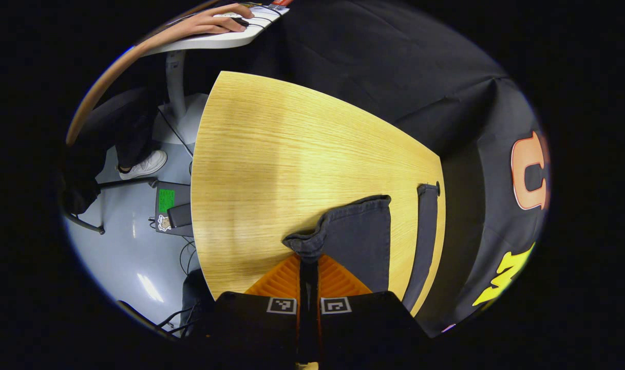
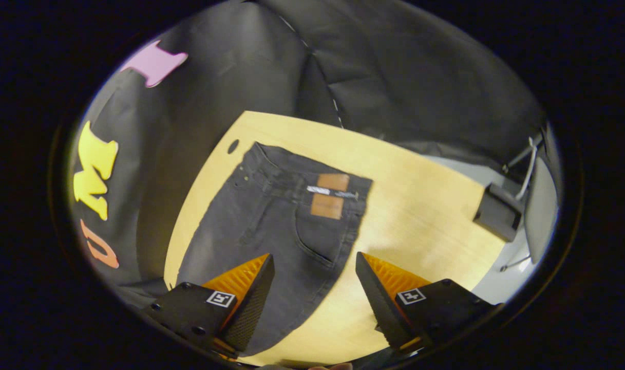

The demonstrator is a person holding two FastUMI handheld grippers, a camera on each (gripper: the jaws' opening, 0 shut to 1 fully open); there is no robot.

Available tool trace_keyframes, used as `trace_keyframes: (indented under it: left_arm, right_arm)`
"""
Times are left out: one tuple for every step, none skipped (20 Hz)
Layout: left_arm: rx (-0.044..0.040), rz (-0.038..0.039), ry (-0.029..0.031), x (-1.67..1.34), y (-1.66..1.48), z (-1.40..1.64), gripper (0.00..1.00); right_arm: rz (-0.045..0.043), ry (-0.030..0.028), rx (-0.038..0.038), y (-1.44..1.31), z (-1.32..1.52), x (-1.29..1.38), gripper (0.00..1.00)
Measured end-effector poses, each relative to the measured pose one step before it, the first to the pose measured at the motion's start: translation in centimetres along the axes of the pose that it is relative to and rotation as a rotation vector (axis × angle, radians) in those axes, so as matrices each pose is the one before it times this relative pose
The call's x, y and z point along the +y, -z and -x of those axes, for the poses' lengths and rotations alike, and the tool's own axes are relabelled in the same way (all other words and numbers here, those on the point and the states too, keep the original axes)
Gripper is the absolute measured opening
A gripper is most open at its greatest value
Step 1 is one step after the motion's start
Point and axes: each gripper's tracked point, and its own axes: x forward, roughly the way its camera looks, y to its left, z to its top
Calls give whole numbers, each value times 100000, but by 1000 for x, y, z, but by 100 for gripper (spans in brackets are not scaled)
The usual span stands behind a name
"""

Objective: Grasp the waist and the cuffs of the jeans and fold them to make the two legs overlap; first hold the waist and fold one-third of the jeans toward the cuffs, then hold the cuffs and fold the remaining one-third in the same direction to finish folding.

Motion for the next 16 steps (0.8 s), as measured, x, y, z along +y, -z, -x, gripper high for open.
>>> trace_keyframes:
  left_arm:
    - [341,32,-321,-12,33,-16,3]
    - [280,-172,-368,29,-1,17,4]
    - [258,-274,-346,-59,-22,23,4]
    - [138,31,-292,62,3,-61,3]
    - [-31,175,-154,-13,-13,-12,3]
    - [104,86,-31,-22,4,-20,3]
    - [192,-87,-42,-9,10,-13,3]
    - [77,-69,-173,20,-18,-16,3]
    - [-49,-106,-222,-46,-3,29,3]
    - [-33,-122,-315,6,-13,-17,3]
    - [-7,-117,-159,-10,31,19,3]
    - [75,-22,-302,17,-40,-63,3]
    - [44,-139,-360,-67,29,18,3]
    - [11,21,-539,2,-8,21,4]
    - [108,-101,-716,-27,-40,-31,4]
    - [163,-542,-843,-36,32,-66,4]
  right_arm:
    - [-3109,1769,2404,440,-810,-716,98]
    - [-2747,-181,2104,448,-421,-177,98]
    - [-1807,-188,1084,113,-260,35,93]
    - [-328,-1260,-1357,-420,-325,173,94]
    - [246,-243,175,-121,-308,262,92]
    - [173,-672,-75,-118,-225,416,96]
    - [191,-560,-141,-181,-360,360,95]
    - [-80,715,-382,-124,-111,55,87]
    - [80,1801,-338,-39,-357,-270,82]
    - [-10,1114,-386,-52,-281,-141,66]
    - [1115,2526,41,-137,-349,-643,49]
    - [-1610,-1503,-135,-28,-111,102,33]
    - [-1454,-549,479,-102,86,285,16]
    - [-1163,189,-934,-197,-479,88,0]
    - [2840,534,201,184,250,29,1]
    - [4434,1256,-1078,60,-194,-375,0]
